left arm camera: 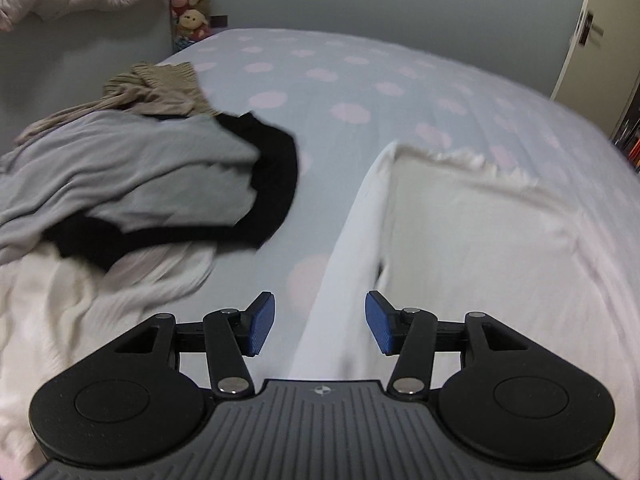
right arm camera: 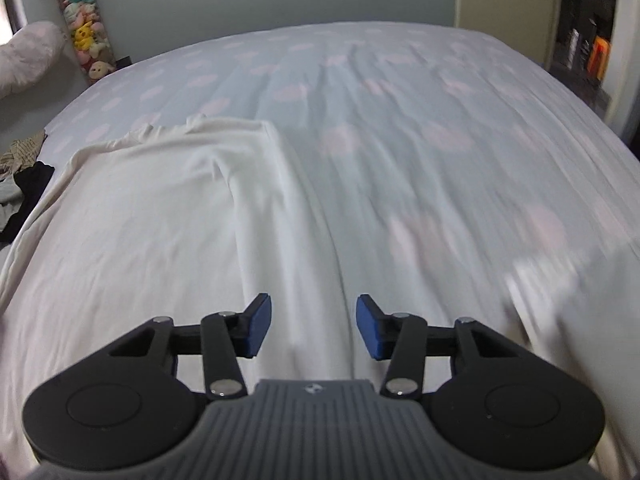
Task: Fold clothes
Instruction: 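Move both open grippers over the spread white shirt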
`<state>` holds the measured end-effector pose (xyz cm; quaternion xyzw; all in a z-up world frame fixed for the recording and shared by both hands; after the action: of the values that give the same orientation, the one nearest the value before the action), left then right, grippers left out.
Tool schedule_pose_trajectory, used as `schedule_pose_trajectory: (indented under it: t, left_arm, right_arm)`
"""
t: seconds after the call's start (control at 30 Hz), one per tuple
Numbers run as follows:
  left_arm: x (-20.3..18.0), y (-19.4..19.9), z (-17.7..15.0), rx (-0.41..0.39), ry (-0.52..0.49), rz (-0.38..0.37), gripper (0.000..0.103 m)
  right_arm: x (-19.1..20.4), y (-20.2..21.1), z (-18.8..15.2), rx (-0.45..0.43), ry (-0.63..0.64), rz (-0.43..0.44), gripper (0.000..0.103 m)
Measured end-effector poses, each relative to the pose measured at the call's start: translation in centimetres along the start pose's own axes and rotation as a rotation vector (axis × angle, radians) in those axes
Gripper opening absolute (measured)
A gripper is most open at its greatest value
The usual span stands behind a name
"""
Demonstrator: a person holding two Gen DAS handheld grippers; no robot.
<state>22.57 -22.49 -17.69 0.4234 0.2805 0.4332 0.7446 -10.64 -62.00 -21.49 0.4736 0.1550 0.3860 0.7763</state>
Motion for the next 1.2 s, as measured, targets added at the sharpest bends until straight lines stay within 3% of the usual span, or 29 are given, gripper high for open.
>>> schedule_pose_trajectory:
  t: [0.13,0.27,0.5,0.53,0.57,0.63,0.87,0.93,1.0,1.03,1.07,1.1,1.13,1.2]
  left_arm:
    - [0.6,0.6,-2.1,0.042,0.045,-0.037,0.048]
    - [0.2,1.1,-4.3,0.013,0.020,-0.037,0.048]
    - [0.4,0.7,-5.2,0.028,0.022,-0.017,0.048]
    - [0.4,0.7,-5.2,0.027,0.023,-0.017,0.048]
    - [0.4,0.7,-5.4,0.027,0.020,-0.016,0.048]
    - [0.5,0.7,-5.6,0.029,0.016,-0.013,0.048]
    - [1.1,1.0,-5.7,0.020,0.034,-0.028,0.048]
    - [1.1,0.9,-5.7,0.024,0.036,-0.031,0.048]
    - [1.1,0.8,-5.7,0.030,0.040,-0.034,0.048]
    - [1.1,0.7,-5.7,0.032,0.042,-0.036,0.048]
    - [1.1,0.7,-5.7,0.034,0.043,-0.038,0.048]
    - [1.1,0.6,-5.7,0.035,0.044,-0.039,0.048]
    - [1.1,0.6,-5.7,0.037,0.046,-0.041,0.048]
    - [1.1,0.5,-5.7,0.040,0.048,-0.044,0.048]
  right_arm:
    - [-1.4,2.6,-2.8,0.017,-0.045,0.000,0.056]
    - [-2.6,3.9,-5.4,0.054,-0.065,0.006,0.068]
    - [-4.3,3.0,-9.8,0.164,-0.145,0.039,0.068]
    - [-4.3,2.7,-10.3,0.177,-0.155,0.044,0.060]
    - [-4.3,2.4,-10.8,0.192,-0.167,0.048,0.037]
    - [-4.2,2.0,-11.6,0.217,-0.181,0.037,0.001]
    - [-5.1,4.2,-10.2,0.153,-0.135,-0.115,0.000]
    - [-5.6,4.9,-9.2,0.135,-0.140,-0.115,0.000]
    - [-5.6,5.1,-8.6,0.130,-0.148,-0.091,0.008]
    - [-5.5,4.8,-8.7,0.145,-0.157,-0.065,0.025]
    - [-5.1,4.1,-9.0,0.174,-0.170,-0.024,0.060]
    - [-4.8,3.5,-9.4,0.204,-0.180,0.018,0.071]
    - [-4.3,2.9,-9.9,0.230,-0.181,0.050,0.077]
    - [-3.7,1.7,-10.9,0.276,-0.161,0.048,0.077]
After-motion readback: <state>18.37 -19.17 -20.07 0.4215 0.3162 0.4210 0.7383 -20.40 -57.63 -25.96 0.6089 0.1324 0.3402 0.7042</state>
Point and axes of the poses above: each gripper's, at about its wrist camera, not at the fingertips, and y roughly against the way its jaws point, x to its left, z to its top, the point moved 9 cm from there along -y, roughly the way its jaws point, and after that the axes turned 9 degrees about x, right-handed, at the moved point
